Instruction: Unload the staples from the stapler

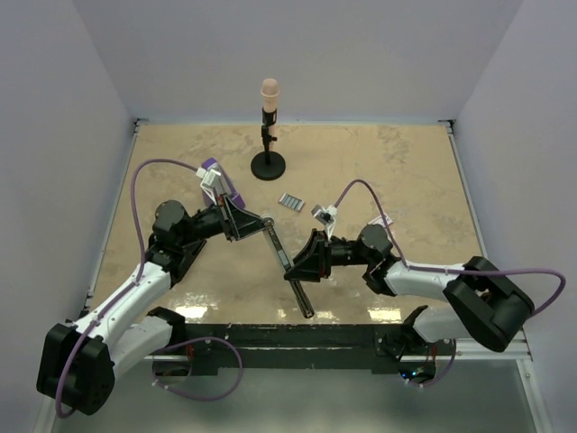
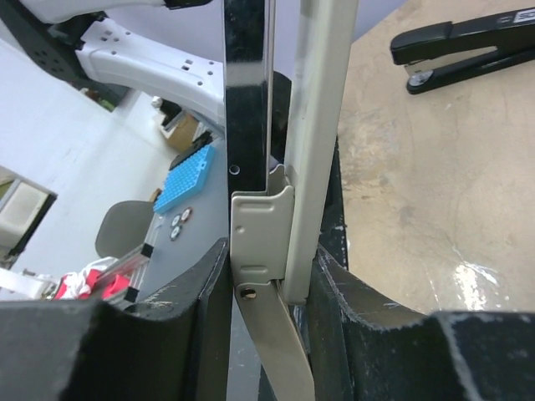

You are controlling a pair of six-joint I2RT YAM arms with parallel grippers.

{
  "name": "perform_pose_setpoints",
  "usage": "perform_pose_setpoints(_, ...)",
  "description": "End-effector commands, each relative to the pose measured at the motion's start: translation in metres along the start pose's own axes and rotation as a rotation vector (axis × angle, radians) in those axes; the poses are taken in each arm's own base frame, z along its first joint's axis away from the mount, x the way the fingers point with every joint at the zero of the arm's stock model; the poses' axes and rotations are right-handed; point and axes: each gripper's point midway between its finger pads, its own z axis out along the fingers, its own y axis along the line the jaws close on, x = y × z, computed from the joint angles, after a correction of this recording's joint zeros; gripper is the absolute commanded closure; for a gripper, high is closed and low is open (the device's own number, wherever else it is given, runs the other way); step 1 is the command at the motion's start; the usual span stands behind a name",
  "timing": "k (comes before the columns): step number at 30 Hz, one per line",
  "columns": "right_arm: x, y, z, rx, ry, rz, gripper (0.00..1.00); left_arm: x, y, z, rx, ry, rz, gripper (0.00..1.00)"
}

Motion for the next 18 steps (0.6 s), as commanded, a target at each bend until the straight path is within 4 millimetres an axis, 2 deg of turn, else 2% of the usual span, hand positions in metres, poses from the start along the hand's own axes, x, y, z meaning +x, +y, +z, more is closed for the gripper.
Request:
perform_pose_setpoints(1,-0.027,-0.01,-0.004,0.113,-0.067,-0.095,1.0,-0.013,0.004,0.002,-0.05,-0.018,0.071,0.67)
perform_pose_setpoints(4,-0.028,-0.02,-0.013,0.169,-0.06,-0.088,1.0,-0.017,0.006,0.002,-0.081,-0.03,0.068,0.56)
perform_pose_setpoints(9,-0.026,-0.037,-0.033,0.248,-0.081,-0.063,1.0,-0.031,-0.011,0.009,-0.03,-0.023,0.05,0.51)
perform_pose_setpoints(10,-0.026,-0.044,-0.04,0.288,-0.09,-0.048,1.0,-0.032,-0.004,0.009,-0.068,-0.019,0.062,0.49)
perform_pose_setpoints(12,-0.024,-0.057,-0.046,0.36,-0.076,-0.069,1.0,-0.043,-0.002,0.01,-0.117,-0.032,0.1,0.48)
perform_pose_setpoints(13,-0.02,-0.065,-0.05,0.421,-0.047,-0.039,1.0,-0.042,0.013,0.008,-0.196,-0.025,0.125,0.47)
perform_pose_setpoints(14,-0.023,-0.078,-0.055,0.499,-0.057,-0.039,1.0,-0.053,0.011,0.008,-0.222,-0.037,0.157,0.47)
perform_pose_setpoints(15,-0.029,-0.084,-0.058,0.545,-0.051,-0.075,1.0,-0.049,0.019,0.004,-0.275,-0.017,0.149,0.46)
perform_pose_setpoints(16,-0.017,-0.097,-0.066,0.619,-0.005,-0.03,1.0,-0.058,0.027,0.002,-0.331,-0.038,0.202,0.46)
perform_pose_setpoints(18,-0.022,-0.112,-0.075,0.716,0.003,-0.044,1.0,-0.059,0.034,-0.006,-0.405,-0.025,0.222,0.45)
